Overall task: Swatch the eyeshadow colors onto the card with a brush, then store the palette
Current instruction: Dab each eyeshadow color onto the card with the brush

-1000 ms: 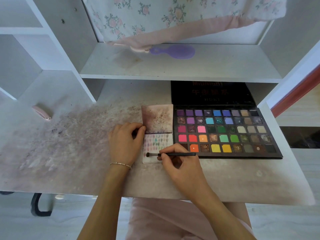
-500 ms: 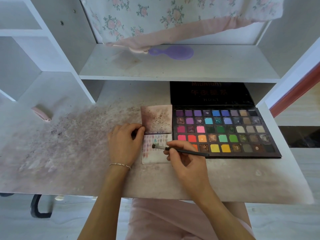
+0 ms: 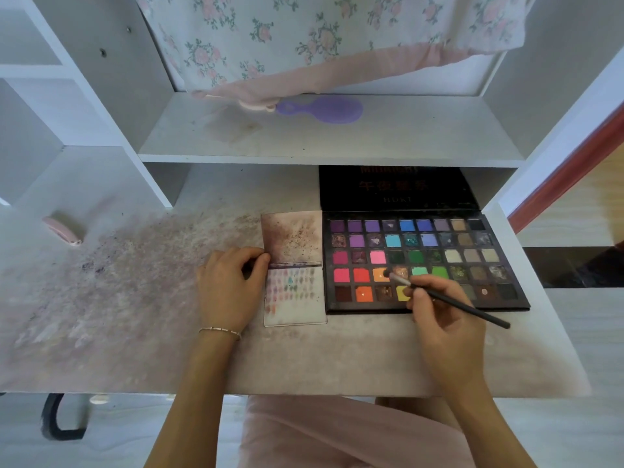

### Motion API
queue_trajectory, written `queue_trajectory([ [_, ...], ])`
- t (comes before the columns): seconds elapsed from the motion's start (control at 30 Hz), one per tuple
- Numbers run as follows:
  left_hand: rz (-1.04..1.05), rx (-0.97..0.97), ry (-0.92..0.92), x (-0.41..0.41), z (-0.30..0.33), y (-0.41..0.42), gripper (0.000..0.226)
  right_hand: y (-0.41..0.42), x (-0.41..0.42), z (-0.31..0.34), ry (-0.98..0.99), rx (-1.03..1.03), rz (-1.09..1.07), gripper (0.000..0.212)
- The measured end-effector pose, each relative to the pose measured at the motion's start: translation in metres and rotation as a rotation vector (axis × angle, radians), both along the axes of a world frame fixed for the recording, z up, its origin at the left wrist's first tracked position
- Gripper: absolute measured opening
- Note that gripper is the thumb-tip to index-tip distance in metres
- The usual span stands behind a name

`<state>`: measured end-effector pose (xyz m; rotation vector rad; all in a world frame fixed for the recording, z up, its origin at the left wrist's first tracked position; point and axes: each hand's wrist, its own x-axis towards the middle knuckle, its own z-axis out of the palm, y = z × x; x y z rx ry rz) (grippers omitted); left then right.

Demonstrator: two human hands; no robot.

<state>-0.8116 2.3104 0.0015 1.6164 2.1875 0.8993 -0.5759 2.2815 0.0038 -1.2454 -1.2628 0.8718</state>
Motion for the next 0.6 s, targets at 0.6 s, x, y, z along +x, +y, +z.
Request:
queue_trajectory([
  [0.6,0.000,0.007,0.012,0.0000,-0.0005,-0.0009,0.017,0.0023,0.0101,-0.0022,-0.304,0.022,0.088,0.027],
])
